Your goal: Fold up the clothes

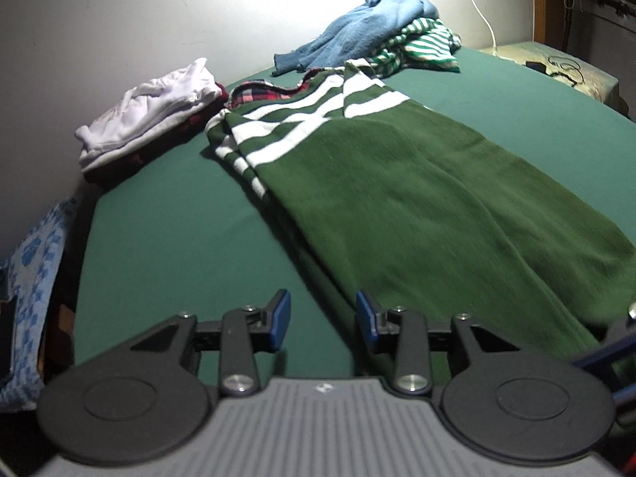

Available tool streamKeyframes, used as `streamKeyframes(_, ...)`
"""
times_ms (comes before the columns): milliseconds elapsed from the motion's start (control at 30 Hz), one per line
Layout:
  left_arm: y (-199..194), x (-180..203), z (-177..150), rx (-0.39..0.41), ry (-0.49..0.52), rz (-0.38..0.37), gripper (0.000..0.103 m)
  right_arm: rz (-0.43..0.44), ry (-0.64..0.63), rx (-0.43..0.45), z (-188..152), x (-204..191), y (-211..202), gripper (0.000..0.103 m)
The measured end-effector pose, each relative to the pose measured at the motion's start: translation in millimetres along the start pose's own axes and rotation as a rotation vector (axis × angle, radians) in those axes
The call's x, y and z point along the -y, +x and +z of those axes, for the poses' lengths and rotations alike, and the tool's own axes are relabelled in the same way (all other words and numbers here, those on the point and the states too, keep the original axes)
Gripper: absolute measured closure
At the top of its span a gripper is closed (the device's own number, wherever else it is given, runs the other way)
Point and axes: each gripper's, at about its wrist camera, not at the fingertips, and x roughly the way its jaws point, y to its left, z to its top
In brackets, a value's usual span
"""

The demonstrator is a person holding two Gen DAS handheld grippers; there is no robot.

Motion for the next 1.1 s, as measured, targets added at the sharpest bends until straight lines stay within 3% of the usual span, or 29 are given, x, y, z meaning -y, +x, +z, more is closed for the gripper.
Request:
streamKeyframes(133, -14.6, 20.9, -17.0, -0.038, 0.018, 0.046, 0.063, 0.123, -0.024, -0.094, -0.2, 8.9, 3.6, 0.080)
streamKeyframes(267, -27.3, 33.1, -26.4, -0.076, -0.002, 0.094, 0.063, 0.176, -0.076, -0.128, -1.2, 10.3, 2.1, 0.079)
streamKeyframes(333, -36.6, 35.1, -30.1, -0.095, -0.026, 0.100, 0.060, 0.159, -0.101, -0.090, -0.8, 13.2, -7.0, 0.082)
streamKeyframes(467, -62.0, 36.1, -35.5, -0.112, -0.104, 0.094, 0.044, 0.064, 0.086, 0.022, -4.2, 50.1, -45.1, 0.073)
streamKeyframes(533, -75.7, 34.2, -36.9, -0.115, -0.178, 0.059, 0.040, 0.030, 0.182, 0.021, -13.5, 69.6, -64.9, 0.073)
streamKeyframes(667, -84.9, 36.4, -43.3, -0.142, -0.301, -0.007, 0.042, 0.011, 0.352, -0.022, -33.2, 101.8, -93.3, 0.072)
streamKeyframes(767, -77.9, 37.4, -47.8, -0.178, -0.401, -0.061, 0.052, 0.004, 0.410, -0.058, -45.8, 111.5, -90.0, 0.072)
streamKeyframes(833, -73.8, 37.1, -50.6, -0.193, -0.457, -0.103, 0.052, 0.022, 0.472, -0.070, -53.6, 114.5, -88.7, 0.072)
streamKeyframes(1100, -61.6, 40.1, -55.6, -0.239, -0.525, -0.140, 0.050, 0.073, 0.583, -0.112, -64.7, 120.4, -85.2, 0.070)
